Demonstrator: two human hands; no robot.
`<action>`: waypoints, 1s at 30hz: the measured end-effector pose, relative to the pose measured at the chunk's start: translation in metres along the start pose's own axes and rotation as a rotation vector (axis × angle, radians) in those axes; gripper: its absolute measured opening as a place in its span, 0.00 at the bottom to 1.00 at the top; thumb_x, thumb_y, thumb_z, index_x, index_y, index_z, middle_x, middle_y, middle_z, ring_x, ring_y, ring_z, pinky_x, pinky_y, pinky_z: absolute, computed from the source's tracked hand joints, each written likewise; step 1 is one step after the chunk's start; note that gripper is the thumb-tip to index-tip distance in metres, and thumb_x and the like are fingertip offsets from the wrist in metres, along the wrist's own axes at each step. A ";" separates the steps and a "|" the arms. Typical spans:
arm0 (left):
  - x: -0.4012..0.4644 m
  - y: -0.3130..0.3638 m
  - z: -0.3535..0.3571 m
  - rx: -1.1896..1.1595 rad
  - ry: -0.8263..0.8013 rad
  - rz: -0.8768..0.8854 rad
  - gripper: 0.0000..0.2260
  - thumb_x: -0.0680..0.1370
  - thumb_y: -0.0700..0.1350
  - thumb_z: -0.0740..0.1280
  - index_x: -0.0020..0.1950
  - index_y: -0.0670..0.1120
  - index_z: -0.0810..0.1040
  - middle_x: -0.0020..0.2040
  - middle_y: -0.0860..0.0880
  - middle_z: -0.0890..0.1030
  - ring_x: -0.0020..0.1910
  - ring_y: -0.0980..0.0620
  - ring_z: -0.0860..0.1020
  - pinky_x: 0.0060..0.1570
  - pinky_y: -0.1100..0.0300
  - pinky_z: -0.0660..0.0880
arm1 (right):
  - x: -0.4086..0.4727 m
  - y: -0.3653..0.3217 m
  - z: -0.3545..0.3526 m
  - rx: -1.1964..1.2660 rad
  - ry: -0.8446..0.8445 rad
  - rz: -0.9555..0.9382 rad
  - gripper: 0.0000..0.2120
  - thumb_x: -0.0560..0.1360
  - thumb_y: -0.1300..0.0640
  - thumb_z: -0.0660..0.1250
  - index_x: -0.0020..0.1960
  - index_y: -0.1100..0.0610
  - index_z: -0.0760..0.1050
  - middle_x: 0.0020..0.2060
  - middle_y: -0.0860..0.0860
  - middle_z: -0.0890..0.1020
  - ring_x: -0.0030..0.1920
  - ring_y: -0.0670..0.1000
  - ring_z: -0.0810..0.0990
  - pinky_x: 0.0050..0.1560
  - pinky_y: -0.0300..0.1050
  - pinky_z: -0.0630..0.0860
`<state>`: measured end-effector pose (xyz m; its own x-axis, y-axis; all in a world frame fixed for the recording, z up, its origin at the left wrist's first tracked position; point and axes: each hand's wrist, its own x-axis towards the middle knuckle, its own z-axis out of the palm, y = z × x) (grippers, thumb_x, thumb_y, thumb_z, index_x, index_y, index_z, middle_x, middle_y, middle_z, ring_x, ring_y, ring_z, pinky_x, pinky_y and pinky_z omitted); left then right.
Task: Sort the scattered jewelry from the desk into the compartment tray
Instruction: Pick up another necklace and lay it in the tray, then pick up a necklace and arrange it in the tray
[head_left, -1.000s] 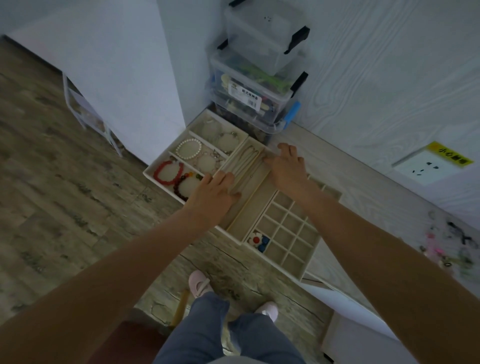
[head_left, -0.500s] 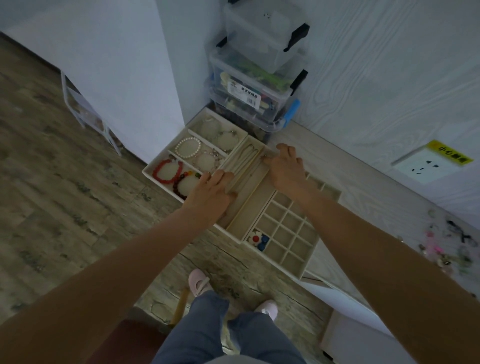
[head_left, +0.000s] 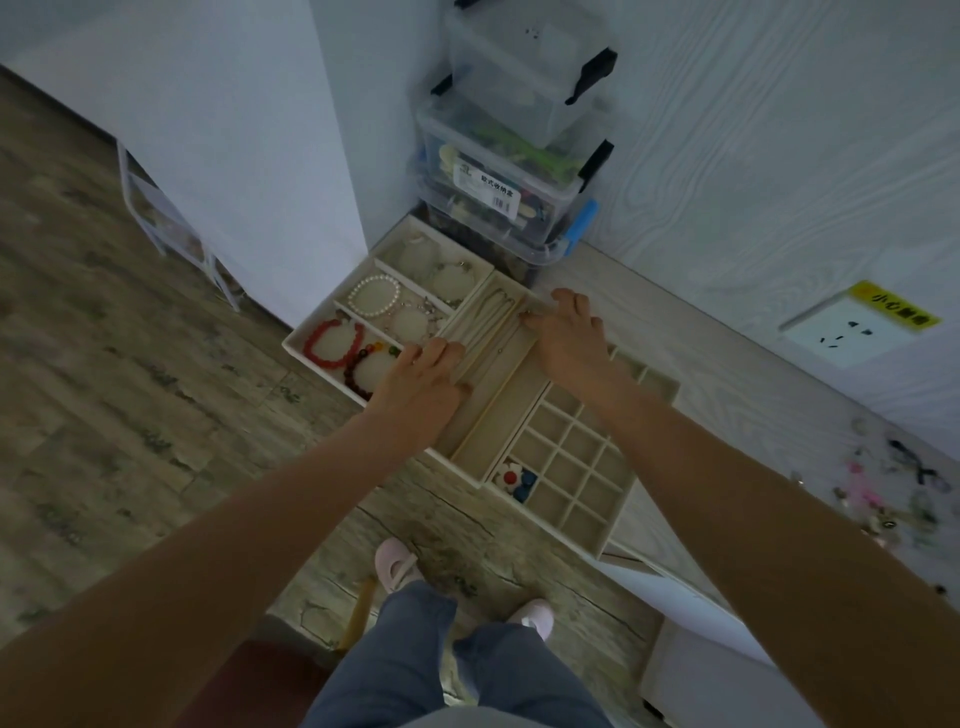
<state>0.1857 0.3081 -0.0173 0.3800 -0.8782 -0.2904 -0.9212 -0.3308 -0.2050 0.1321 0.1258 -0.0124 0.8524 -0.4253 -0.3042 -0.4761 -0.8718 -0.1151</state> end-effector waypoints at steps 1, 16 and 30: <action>0.000 0.000 -0.001 -0.008 0.000 0.000 0.19 0.77 0.47 0.62 0.68 0.53 0.70 0.70 0.43 0.58 0.69 0.42 0.57 0.65 0.49 0.60 | -0.001 0.000 0.000 0.007 0.002 0.000 0.26 0.77 0.64 0.57 0.73 0.48 0.64 0.74 0.59 0.54 0.73 0.60 0.52 0.69 0.55 0.57; 0.043 0.019 -0.067 -0.372 0.078 -0.107 0.12 0.79 0.45 0.59 0.61 0.48 0.73 0.57 0.46 0.74 0.58 0.46 0.73 0.56 0.50 0.68 | -0.060 0.046 -0.013 0.212 0.121 0.102 0.23 0.77 0.60 0.59 0.71 0.49 0.66 0.73 0.53 0.58 0.71 0.56 0.56 0.66 0.52 0.62; 0.121 0.279 -0.159 -0.576 -0.014 0.383 0.14 0.79 0.45 0.59 0.64 0.47 0.73 0.62 0.48 0.77 0.62 0.47 0.74 0.60 0.53 0.71 | -0.267 0.249 0.019 0.439 0.249 0.728 0.22 0.77 0.62 0.58 0.70 0.53 0.67 0.70 0.54 0.64 0.70 0.55 0.61 0.68 0.47 0.61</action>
<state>-0.0391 0.0544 0.0387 0.0163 -0.9664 -0.2564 -0.8870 -0.1323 0.4423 -0.2180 0.0272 0.0227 0.3034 -0.9235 -0.2345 -0.9152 -0.2139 -0.3417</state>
